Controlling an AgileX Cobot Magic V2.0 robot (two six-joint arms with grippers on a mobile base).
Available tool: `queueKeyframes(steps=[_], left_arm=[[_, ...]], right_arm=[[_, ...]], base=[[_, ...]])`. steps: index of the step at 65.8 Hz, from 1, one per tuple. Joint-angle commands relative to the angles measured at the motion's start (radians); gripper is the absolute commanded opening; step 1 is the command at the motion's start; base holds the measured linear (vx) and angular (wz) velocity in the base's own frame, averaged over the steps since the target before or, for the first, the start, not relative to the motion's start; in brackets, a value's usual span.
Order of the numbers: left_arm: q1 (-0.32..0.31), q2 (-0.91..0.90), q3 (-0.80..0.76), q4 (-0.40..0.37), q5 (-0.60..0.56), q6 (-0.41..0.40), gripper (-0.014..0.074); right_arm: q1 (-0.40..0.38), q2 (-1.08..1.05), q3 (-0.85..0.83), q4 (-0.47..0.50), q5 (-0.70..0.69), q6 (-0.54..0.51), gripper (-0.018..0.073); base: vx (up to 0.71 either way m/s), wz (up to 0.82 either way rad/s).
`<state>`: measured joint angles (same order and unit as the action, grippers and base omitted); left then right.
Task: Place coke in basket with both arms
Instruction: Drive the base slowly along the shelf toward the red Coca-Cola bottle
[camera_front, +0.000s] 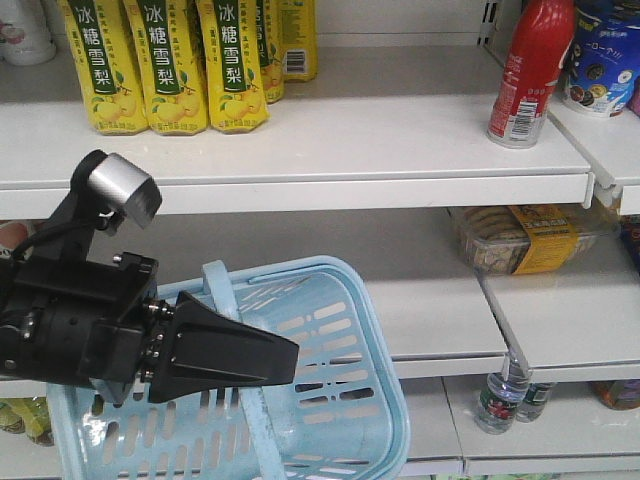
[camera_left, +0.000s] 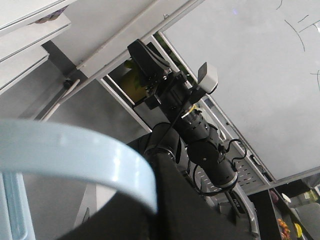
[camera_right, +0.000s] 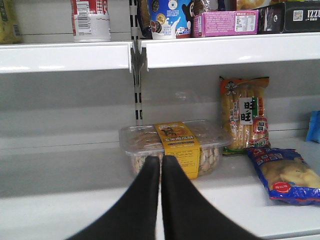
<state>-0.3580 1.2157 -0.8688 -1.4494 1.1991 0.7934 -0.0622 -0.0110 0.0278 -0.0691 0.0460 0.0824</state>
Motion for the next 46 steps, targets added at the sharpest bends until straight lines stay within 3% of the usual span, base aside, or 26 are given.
queueKeyframes(steps=[1,46], left_arm=[[-0.004,-0.026,-0.025,-0.091,0.044,0.010,-0.0006],[-0.004,-0.026,-0.025,-0.091,0.044,0.010,-0.0006]], right_arm=[[-0.006,-0.013,0.008,-0.010,-0.073,-0.007,-0.0002],[-0.006,-0.013,0.008,-0.010,-0.073,-0.007,-0.0002]], base=[[0.01,0.00],[0.01,0.01]])
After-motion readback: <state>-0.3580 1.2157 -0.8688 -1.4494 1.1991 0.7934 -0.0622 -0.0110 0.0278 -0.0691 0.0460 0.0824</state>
